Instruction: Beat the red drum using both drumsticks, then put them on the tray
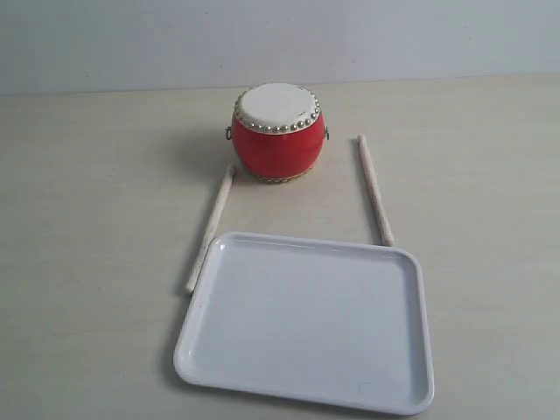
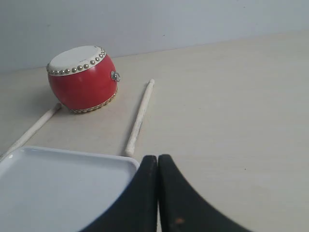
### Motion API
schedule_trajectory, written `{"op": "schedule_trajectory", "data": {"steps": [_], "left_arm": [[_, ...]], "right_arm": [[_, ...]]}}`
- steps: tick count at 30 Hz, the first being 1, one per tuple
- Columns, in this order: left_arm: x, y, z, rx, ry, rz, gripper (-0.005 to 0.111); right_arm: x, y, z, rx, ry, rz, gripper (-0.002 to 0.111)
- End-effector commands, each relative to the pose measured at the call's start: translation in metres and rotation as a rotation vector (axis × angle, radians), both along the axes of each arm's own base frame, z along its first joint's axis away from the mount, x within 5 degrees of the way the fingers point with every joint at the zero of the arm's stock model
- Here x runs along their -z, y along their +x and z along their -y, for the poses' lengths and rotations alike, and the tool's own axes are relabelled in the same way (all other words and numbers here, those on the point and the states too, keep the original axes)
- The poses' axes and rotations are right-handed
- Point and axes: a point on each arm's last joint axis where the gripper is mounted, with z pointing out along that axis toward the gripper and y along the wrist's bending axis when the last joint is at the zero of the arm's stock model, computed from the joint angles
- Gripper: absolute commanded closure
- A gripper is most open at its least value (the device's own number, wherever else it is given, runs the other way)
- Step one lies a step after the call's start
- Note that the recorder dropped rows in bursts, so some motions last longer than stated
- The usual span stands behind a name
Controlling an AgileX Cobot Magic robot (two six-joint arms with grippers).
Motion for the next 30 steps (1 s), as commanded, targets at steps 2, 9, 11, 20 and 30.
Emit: {"op": "schedule_trajectory", "data": {"steps": [2, 9, 11, 20, 30], "left_arm": [[0.0000, 0.0000, -0.0004, -0.004, 0.006, 0.013, 0.107], [0.0000, 0.0000, -0.0004, -0.004, 0.006, 0.013, 0.107], [-0.0001, 0.0000, -0.0005, -0.003, 0.010, 0.014, 0.107], [-0.0003, 0.0001, -0.0007, 0.001, 0.033, 0.019, 0.107], [-0.0016, 0.0007, -0.0026, 0.017, 0.173, 0.050, 0.107]], "right_arm": [[-0.0004, 0.0002, 0.0002, 0.001, 0.001, 0.020, 0.108], [-0.0004, 0.0002, 0.0002, 0.001, 0.001, 0.020, 0.108], [-0.0004, 0.0002, 0.0002, 0.001, 0.001, 0.020, 0.108], [-0.0004, 0.0002, 0.0002, 0.001, 0.001, 0.020, 0.108], [-0.0024, 0.0012, 0.0020, 0.009, -0.043, 0.054, 0.108]]}}
